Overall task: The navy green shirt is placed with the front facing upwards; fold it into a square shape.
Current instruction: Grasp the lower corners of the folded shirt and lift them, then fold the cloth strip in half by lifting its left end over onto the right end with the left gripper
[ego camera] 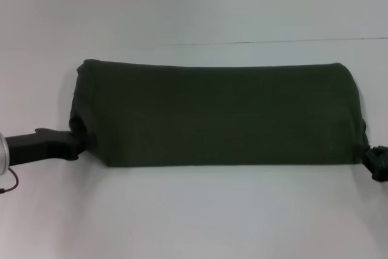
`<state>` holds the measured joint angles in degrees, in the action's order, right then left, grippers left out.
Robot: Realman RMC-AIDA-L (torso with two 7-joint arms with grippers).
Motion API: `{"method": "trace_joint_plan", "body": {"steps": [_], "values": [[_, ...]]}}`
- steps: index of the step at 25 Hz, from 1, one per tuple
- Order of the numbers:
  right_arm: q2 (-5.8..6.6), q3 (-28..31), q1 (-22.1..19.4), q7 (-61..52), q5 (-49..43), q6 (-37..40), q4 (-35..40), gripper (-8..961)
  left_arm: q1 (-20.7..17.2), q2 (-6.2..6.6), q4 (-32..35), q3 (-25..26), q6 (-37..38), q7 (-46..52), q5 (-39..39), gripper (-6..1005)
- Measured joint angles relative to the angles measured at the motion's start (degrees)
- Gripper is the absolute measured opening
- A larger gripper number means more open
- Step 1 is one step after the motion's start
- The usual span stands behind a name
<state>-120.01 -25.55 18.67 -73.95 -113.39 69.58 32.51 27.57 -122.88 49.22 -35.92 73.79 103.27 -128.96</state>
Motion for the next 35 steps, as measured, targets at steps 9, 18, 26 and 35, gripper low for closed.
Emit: {"method": "trace_joint_plan", "body": {"steps": [9,18,26,35], "values": [[-0.06,2.86,-5.44,7.88,0.21,10.4,-1.18,20,-3.8,0.44,4.49,0.63,9.79,-4.44,-1.2,33],[-0.19,3.31,-11.47,16.4,-0.16,17.28,-5.5,23,-7.83,-0.31,9.84,2.65,19.19,-6.11,-7.75,34],[-0.17,3.29,-13.64,18.73,-1.37,17.44,-7.76,24,-8.29,-0.62,10.43,3.9,22.48,-6.51,-9.76,36],[-0.04,6.63,-15.37,19.79,-1.31,17.76,-7.92,26,-8.55,-0.77,11.32,4.2,26.45,-6.51,-9.29,38]]}}
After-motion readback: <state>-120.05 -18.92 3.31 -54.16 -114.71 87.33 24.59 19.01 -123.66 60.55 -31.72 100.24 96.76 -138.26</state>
